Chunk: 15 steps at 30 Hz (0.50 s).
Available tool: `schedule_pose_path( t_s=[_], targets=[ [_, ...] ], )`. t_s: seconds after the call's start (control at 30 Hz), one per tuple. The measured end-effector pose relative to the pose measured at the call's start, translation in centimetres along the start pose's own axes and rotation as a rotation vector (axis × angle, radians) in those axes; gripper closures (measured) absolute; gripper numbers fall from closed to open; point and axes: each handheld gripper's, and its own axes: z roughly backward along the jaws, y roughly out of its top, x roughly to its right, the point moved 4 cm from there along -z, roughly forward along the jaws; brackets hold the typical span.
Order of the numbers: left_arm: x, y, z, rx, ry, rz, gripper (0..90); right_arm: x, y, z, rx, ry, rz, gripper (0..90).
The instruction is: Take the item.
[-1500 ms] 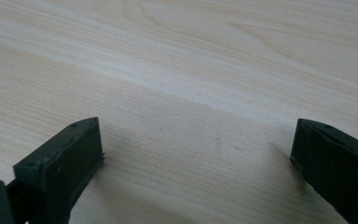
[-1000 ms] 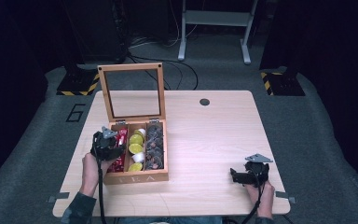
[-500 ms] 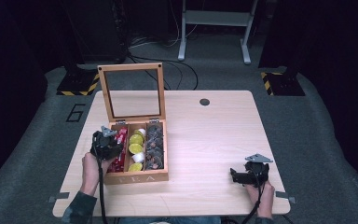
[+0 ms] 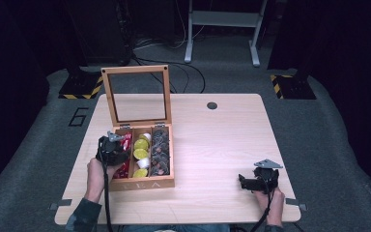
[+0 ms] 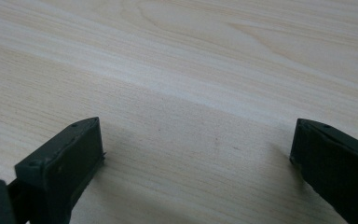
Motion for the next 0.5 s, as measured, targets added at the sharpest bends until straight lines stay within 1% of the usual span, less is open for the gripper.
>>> schedule_pose_path(
  t_s=[0.17,0.33,0.37,0.4,0.43,0.47,0.5],
  targets=[
    [-0.18,-0.03,-0.01,-0.003,-0.008,0.005,68.1,0.02,0.0,0.0,0.001,0.0,0.002,2.3],
    [-0.76,-0.32,0.17,0.036,-0.042,0.042,72.4,0.02,0.0,0.0,0.001,0.001,0.002,2.3],
    [-0.79,-0.35,0.19,0.043,-0.04,0.049,74.8,0.01,0.0,0.0,0.0,0.002,0.0,2.4],
    [-0.86,-0.36,0.25,0.044,-0.042,0.043,74.8,0.01,0.0,0.0,0.0,0.002,0.0,2.4],
    [-0.85,-0.34,0.29,0.056,-0.033,0.054,76.2,0.02,0.0,0.0,0.001,0.002,0.0,2.4],
    [-0.93,-0.31,0.38,0.066,-0.031,0.055,78.1,0.02,0.0,0.0,0.0,0.001,0.0,2.5],
    [-0.94,-0.26,0.55,0.076,-0.02,0.061,81.5,0.02,0.0,0.01,0.0,0.001,0.0,2.5]
  ],
)
